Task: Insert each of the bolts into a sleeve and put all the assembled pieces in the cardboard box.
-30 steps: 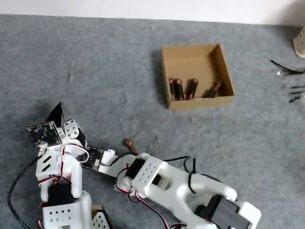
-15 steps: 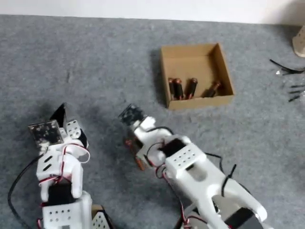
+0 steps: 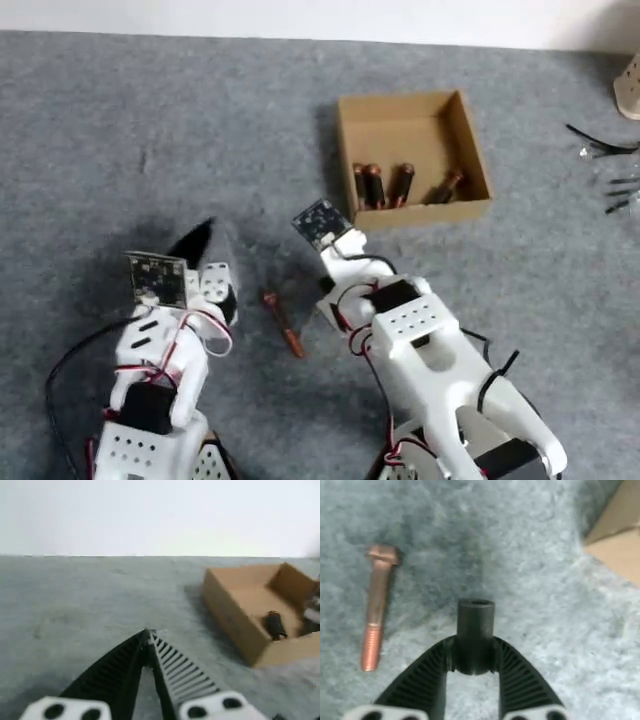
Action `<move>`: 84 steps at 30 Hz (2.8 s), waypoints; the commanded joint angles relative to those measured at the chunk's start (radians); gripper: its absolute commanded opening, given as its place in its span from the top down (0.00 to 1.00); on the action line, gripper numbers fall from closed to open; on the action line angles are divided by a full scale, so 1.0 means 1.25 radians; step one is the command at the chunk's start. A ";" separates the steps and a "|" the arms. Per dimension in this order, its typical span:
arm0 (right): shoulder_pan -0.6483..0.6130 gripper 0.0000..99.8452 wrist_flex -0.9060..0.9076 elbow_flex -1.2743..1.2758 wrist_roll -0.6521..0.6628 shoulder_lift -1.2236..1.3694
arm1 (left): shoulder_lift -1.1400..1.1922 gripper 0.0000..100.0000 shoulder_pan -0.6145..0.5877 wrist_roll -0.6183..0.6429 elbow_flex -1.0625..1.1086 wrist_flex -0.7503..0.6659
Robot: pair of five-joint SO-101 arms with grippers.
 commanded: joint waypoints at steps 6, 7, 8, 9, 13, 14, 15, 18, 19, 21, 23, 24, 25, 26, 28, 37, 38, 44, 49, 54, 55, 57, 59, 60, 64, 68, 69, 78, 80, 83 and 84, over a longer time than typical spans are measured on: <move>0.023 1.00 -0.006 -0.006 -0.001 -0.024 | 0.014 0.99 0.050 0.069 -0.028 0.113; 0.023 1.00 -0.006 -0.006 -0.001 -0.024 | 0.034 0.99 0.050 0.070 -0.039 0.113; 0.023 1.00 -0.006 -0.007 -0.001 -0.024 | 0.064 0.99 0.055 0.071 -0.055 0.114; 0.023 1.00 -0.006 -0.007 -0.001 -0.024 | 0.105 0.99 0.063 0.072 -0.072 0.114; 0.023 1.00 -0.012 -0.006 -0.001 -0.024 | 0.328 0.99 0.111 0.076 -0.148 0.113; 0.024 1.00 -0.021 -0.004 -0.002 -0.024 | 0.388 0.99 0.125 0.091 -0.170 0.113; 0.024 1.00 -0.028 -0.004 -0.001 -0.023 | 0.445 0.99 0.141 0.107 -0.188 0.113; 0.051 1.00 -0.035 -0.004 -0.001 -0.023 | 0.584 0.99 0.230 0.136 -0.224 0.113; 0.063 1.00 -0.040 -0.004 -0.001 -0.023 | 0.612 0.99 0.267 0.155 -0.234 0.110; 0.085 1.00 -0.052 -0.004 -0.001 -0.023 | 0.636 0.99 0.305 0.209 -0.245 0.093; 0.104 1.00 -0.052 -0.004 -0.001 -0.023 | 0.636 0.99 0.293 0.236 -0.235 0.066; 0.109 1.00 -0.058 -0.004 -0.001 -0.023 | 0.636 0.99 0.269 0.239 -0.226 0.042; 0.111 1.00 -0.061 -0.004 -0.001 -0.023 | 0.639 0.99 0.241 0.242 -0.217 0.018; 0.111 1.00 -0.062 -0.004 -0.001 -0.020 | 0.641 0.99 0.218 0.242 -0.207 -0.004; 0.110 1.00 -0.062 -0.004 -0.001 -0.015 | 0.643 0.99 0.193 0.266 -0.197 -0.026; 0.109 1.00 -0.062 -0.003 -0.002 -0.014 | 0.644 0.99 0.188 0.297 -0.204 0.026; 0.109 1.00 -0.062 -0.003 -0.002 -0.014 | 0.644 0.99 0.187 0.297 -0.208 0.032; 0.109 1.00 -0.062 -0.003 -0.002 -0.014 | 0.644 0.91 0.191 0.298 -0.213 0.083; 0.109 1.00 -0.064 0.003 -0.002 -0.014 | 0.644 0.82 0.192 0.300 -0.211 0.107; 0.107 1.00 -0.125 0.040 0.000 -0.014 | 0.644 0.90 0.193 0.300 -0.207 0.104; 0.107 1.00 -0.126 0.040 0.000 -0.014 | 0.645 0.90 0.193 0.300 -0.207 0.104; 0.107 1.00 -0.125 0.040 0.000 -0.014 | 0.645 0.90 0.193 0.300 -0.206 0.106; 0.107 1.00 -0.125 0.040 0.001 -0.014 | 0.645 0.90 0.195 0.300 -0.202 0.106; 0.107 1.00 -0.125 0.040 0.001 -0.014 | 0.645 0.90 0.199 0.300 -0.197 0.106; 0.107 1.00 -0.125 0.040 0.001 -0.014 | 0.645 0.90 0.253 0.300 -0.192 0.107; 0.107 1.00 -0.125 0.040 0.001 -0.014 | 0.644 0.90 0.298 0.339 -0.179 0.113; 0.107 1.00 -0.125 0.040 0.001 -0.014 | 0.644 0.88 0.295 0.349 -0.179 0.113; 0.107 1.00 -0.126 0.042 0.000 -0.014 | 0.645 0.80 0.228 0.361 -0.181 0.125; 0.107 1.00 -0.126 0.042 0.000 -0.014 | 0.645 0.83 0.228 0.361 -0.180 0.125; 0.107 1.00 -0.126 0.042 0.000 -0.014 | 0.645 0.83 0.228 0.360 -0.177 0.125; 0.107 1.00 -0.126 0.042 -0.001 -0.014 | 0.646 0.83 0.229 0.360 -0.176 0.125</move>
